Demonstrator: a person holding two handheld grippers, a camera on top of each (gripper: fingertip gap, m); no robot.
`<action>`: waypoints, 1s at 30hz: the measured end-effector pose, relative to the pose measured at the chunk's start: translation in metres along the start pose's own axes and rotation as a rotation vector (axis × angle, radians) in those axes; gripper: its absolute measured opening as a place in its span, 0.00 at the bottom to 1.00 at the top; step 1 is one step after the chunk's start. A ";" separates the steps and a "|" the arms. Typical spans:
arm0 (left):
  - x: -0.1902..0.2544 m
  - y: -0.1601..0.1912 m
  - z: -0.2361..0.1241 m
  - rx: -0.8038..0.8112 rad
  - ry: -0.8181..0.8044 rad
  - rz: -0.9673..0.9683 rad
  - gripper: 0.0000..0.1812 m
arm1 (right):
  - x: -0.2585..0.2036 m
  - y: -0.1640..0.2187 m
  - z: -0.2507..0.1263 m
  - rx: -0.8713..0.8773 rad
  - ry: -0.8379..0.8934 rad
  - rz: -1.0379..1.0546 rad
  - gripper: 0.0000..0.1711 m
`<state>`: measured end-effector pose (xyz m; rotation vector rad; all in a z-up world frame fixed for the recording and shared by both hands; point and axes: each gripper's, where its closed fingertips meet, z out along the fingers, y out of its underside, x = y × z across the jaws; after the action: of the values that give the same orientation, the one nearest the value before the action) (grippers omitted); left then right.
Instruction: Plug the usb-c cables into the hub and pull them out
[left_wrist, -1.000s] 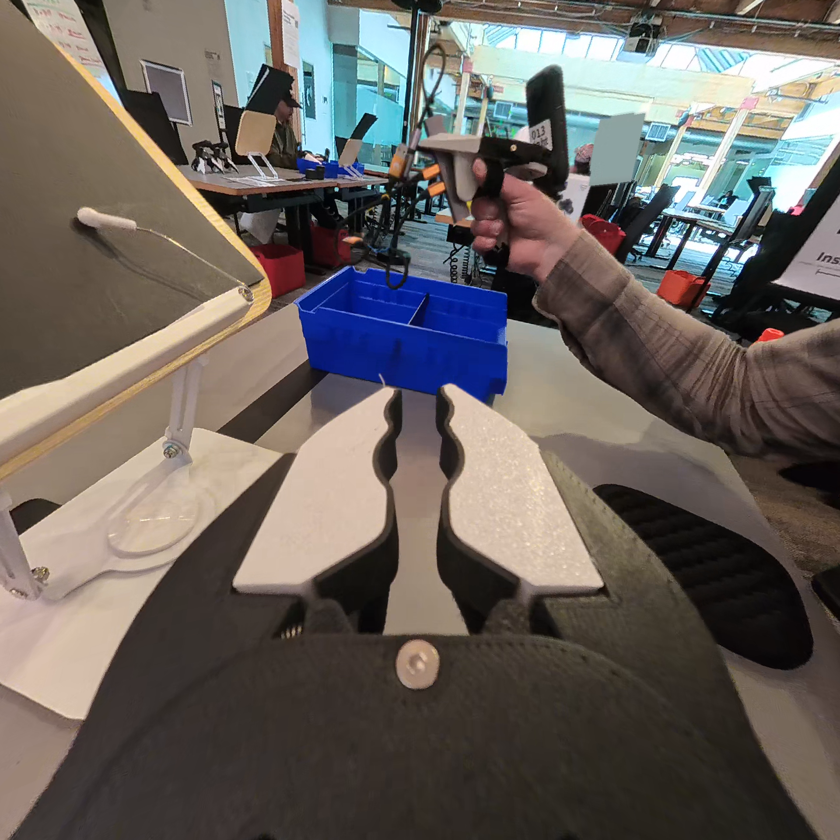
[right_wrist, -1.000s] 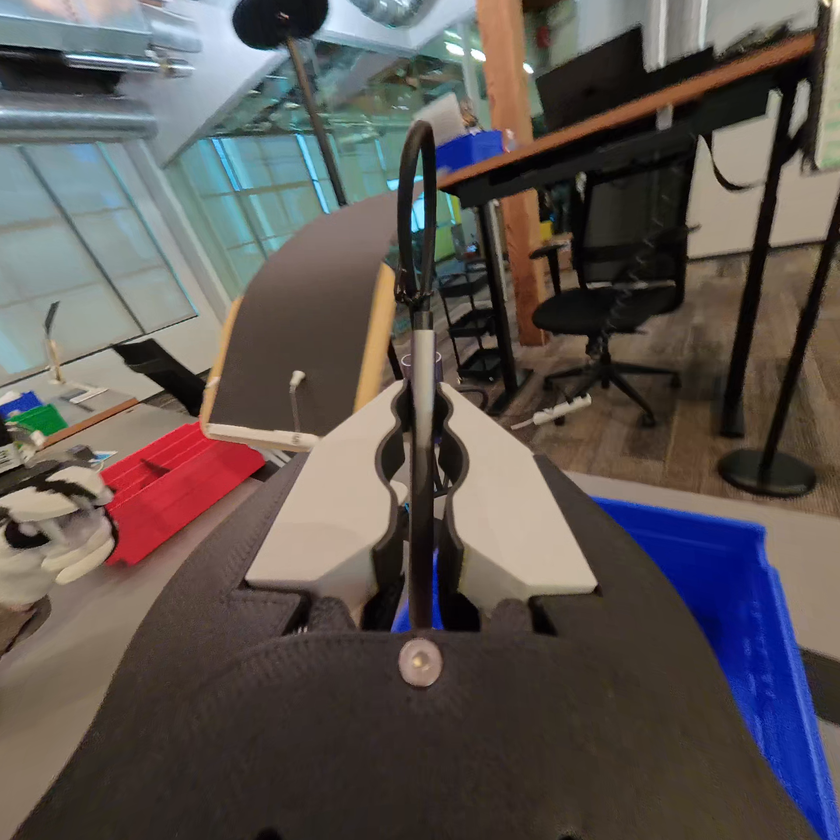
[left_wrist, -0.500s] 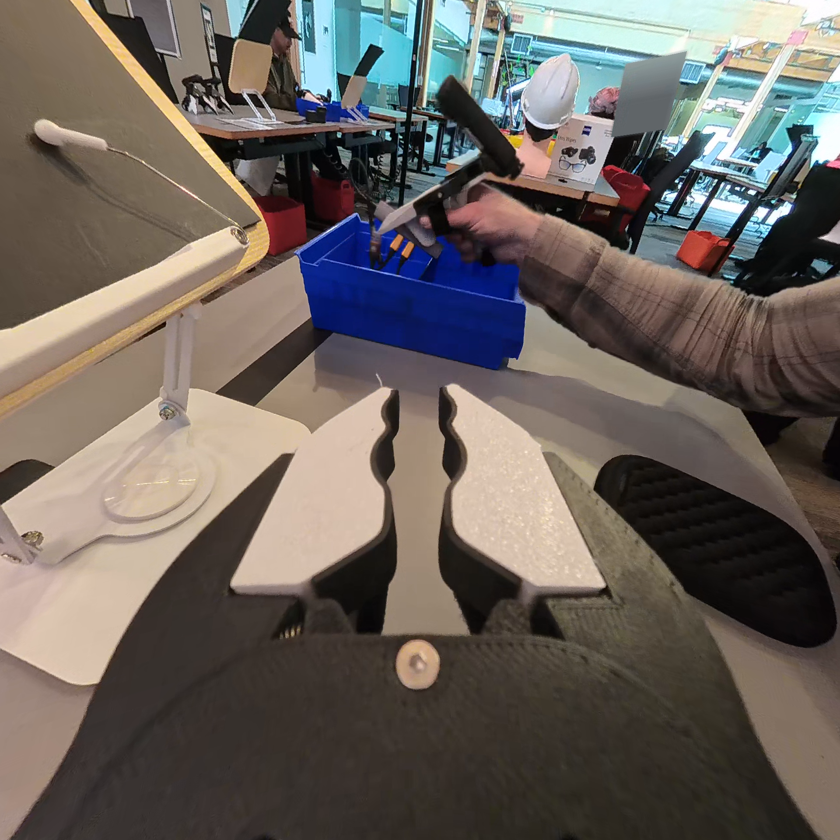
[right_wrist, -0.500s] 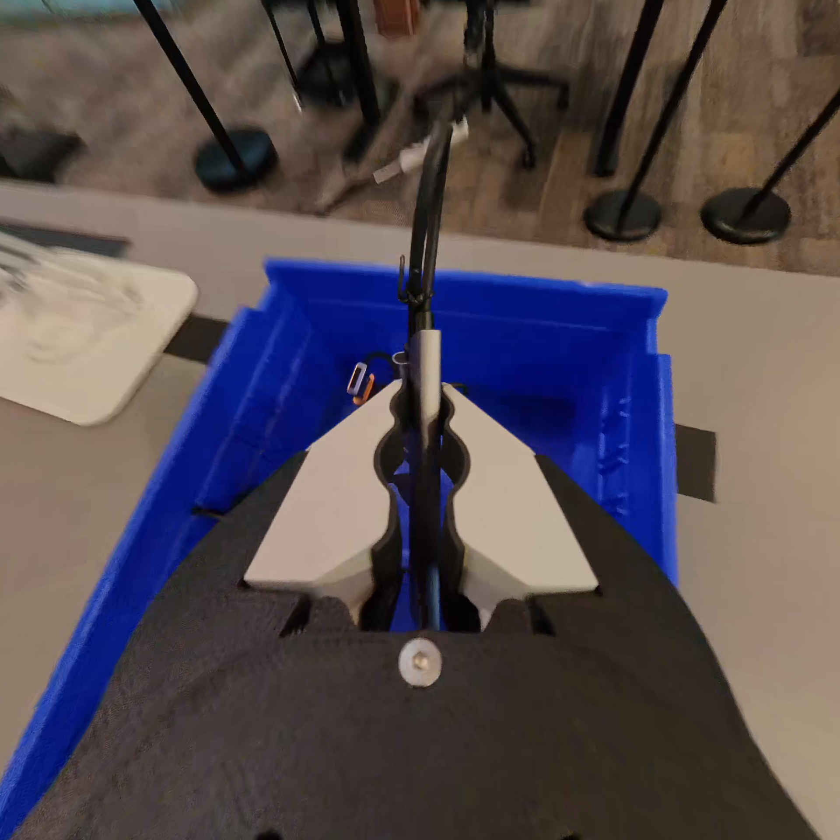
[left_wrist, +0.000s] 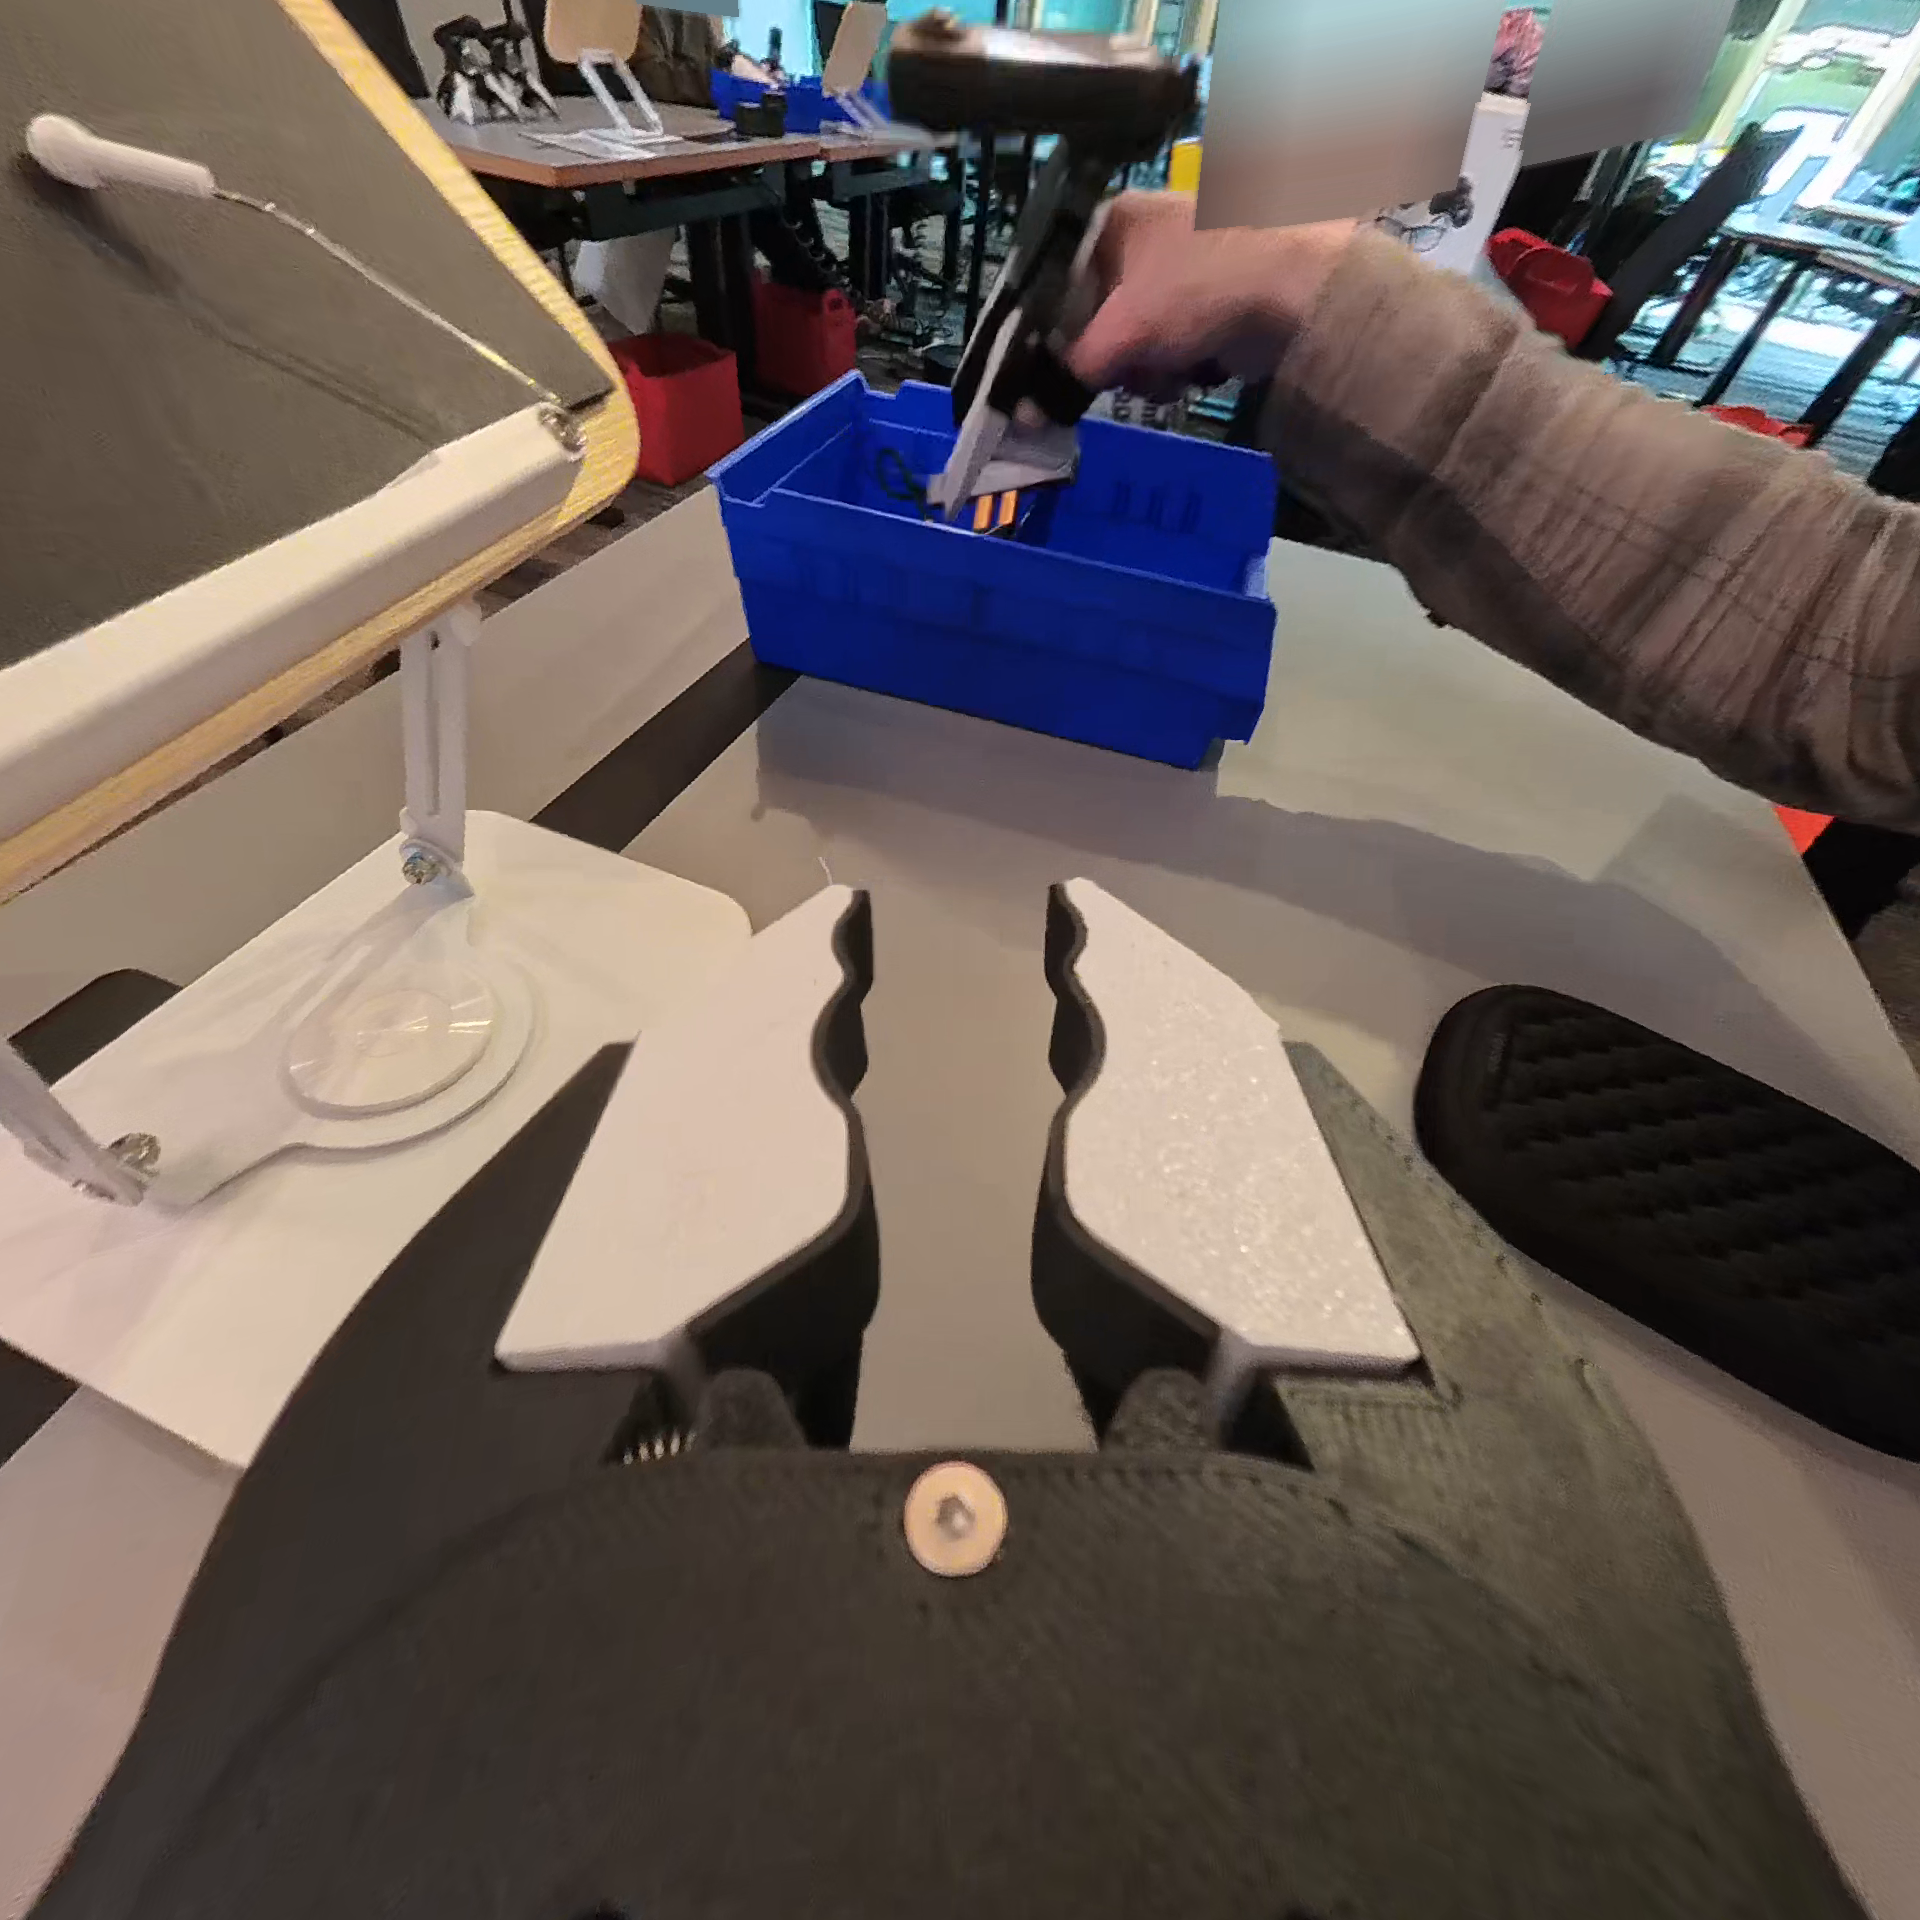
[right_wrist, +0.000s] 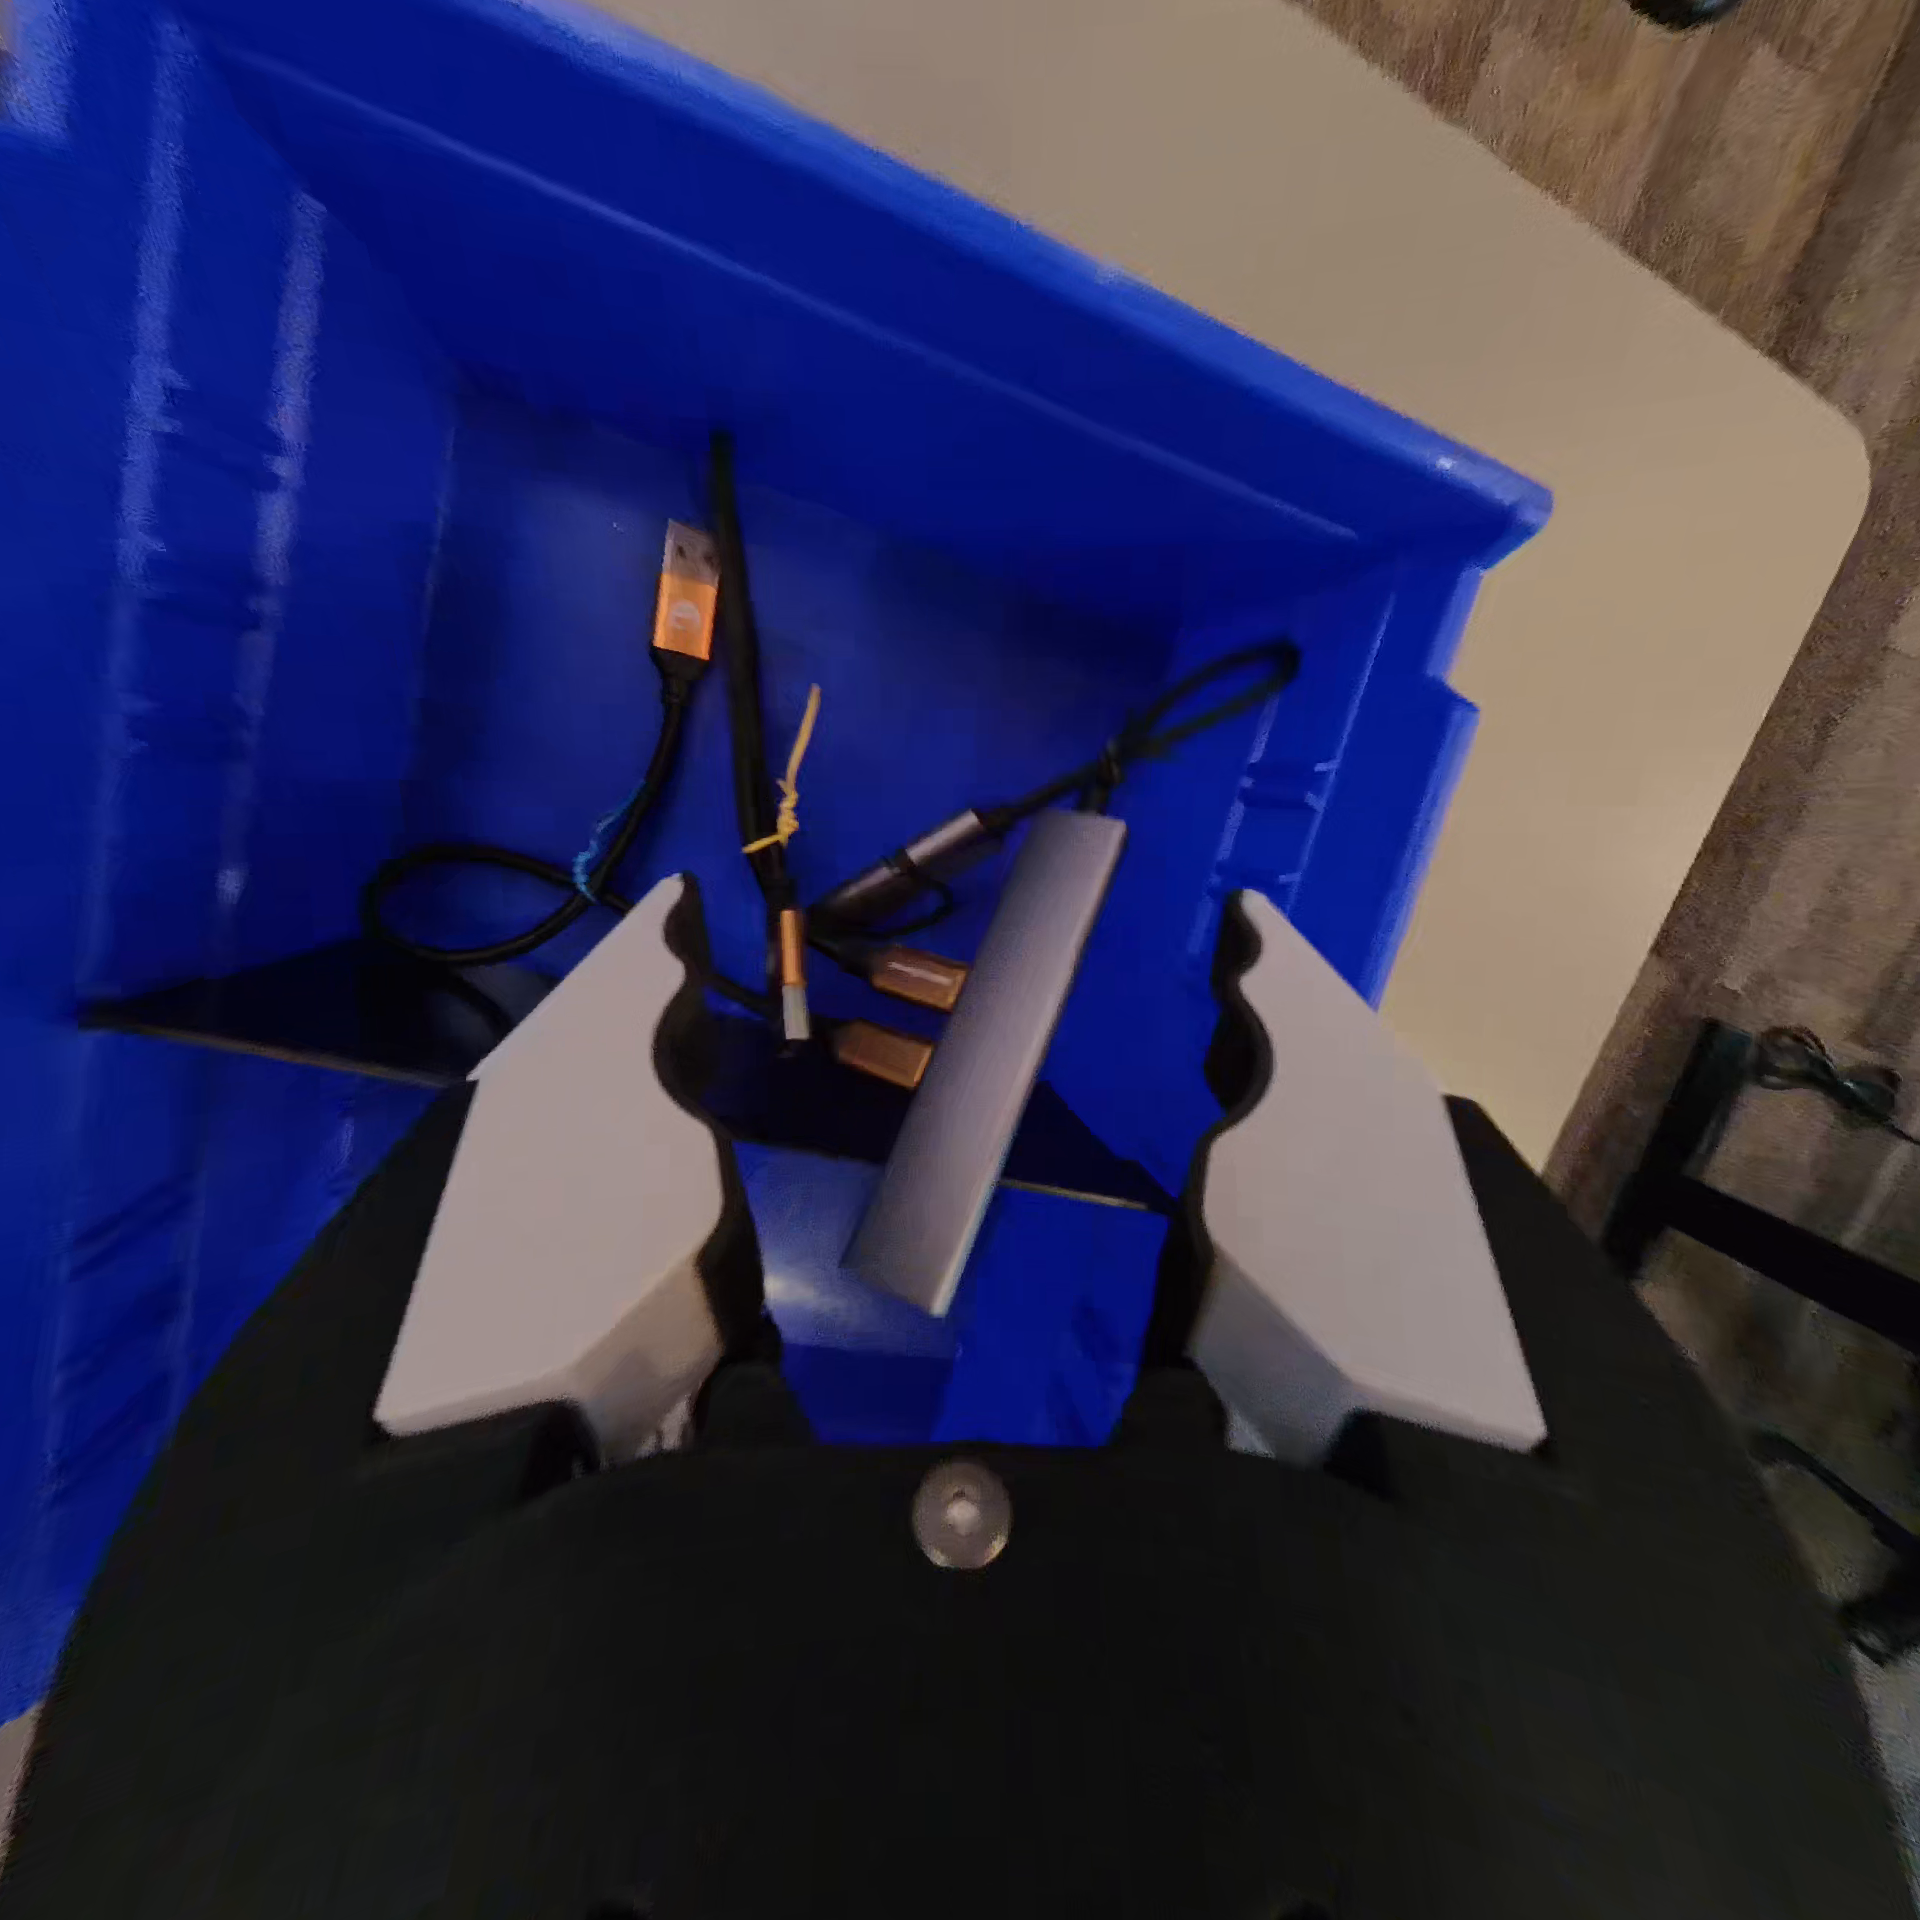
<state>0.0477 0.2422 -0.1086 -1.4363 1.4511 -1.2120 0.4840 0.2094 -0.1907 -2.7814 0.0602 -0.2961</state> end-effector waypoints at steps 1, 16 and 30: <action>-0.001 0.000 0.000 -0.001 -0.002 -0.003 0.18 | -0.004 -0.003 -0.007 0.026 -0.027 0.009 0.60; -0.004 -0.020 -0.010 0.071 -0.059 0.013 0.17 | -0.222 -0.138 -0.296 1.082 -0.238 -0.332 0.00; -0.029 -0.040 -0.041 0.135 -0.196 0.058 0.10 | -0.333 -0.165 -0.323 1.612 -0.676 -0.115 0.00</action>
<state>0.0221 0.2784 -0.0625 -1.3703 1.2458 -1.0795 0.0912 0.2832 0.0966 -1.1535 -0.3430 0.4289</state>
